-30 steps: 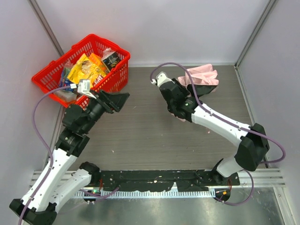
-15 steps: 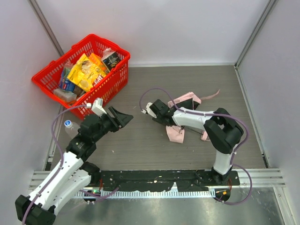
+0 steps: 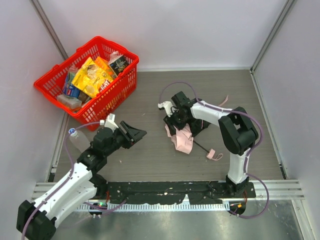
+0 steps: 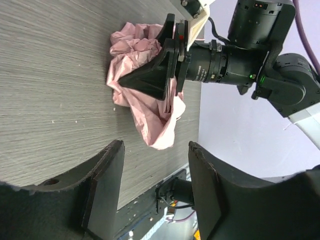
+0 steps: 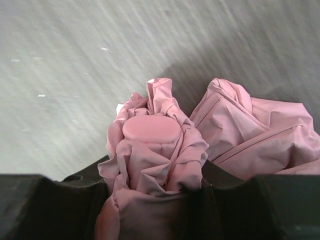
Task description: Put away the umbrella
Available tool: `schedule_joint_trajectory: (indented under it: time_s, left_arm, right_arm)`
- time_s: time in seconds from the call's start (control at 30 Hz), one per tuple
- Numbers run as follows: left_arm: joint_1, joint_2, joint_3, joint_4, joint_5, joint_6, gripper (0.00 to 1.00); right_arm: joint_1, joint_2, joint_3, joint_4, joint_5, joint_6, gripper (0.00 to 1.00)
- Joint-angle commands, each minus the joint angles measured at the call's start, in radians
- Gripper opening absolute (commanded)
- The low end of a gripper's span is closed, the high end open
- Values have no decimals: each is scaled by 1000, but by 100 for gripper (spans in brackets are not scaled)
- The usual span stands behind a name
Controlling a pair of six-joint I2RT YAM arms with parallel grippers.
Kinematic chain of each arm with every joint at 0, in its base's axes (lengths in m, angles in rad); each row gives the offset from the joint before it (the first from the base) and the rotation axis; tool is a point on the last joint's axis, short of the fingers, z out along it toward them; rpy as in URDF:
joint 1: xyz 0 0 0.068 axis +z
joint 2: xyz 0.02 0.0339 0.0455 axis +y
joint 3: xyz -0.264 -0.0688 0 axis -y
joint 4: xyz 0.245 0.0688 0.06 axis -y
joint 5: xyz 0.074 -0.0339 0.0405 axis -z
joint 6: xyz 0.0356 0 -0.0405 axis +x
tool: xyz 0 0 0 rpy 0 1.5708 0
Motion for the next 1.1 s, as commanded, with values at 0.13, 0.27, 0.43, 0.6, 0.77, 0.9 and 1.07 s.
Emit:
schedule_joint_trajectory:
  time_s: [0.13,0.27,0.43,0.6,0.77,0.9,1.07]
  left_arm:
    - [-152,199,-9,344,-105,-120,77]
    - [-236,294,14,341,-277,-216,75]
    - [-244,427,-31,436,-383,-371,64]
    - [-221,568,-9,484,-322,-488,83]
    - [-201,639,22,493,-295,-496,89]
    - [-169,726,8,709,-233,-441,91]
    - [-156,894,45,881,-101,-388,95]
  right_arm:
    - [-56,160,-80,-18,-573,124,1]
    - [-66,179,-67,-24,-609,113,1]
    - [-66,174,-61,-21,-564,104,1]
    - [-25,131,-83,33,-398,92,1]
    - [10,102,-107,96,-308,98,1]
    - [18,87,-118,137,-317,113,1]
    - [19,99,-86,93,-338,89,1]
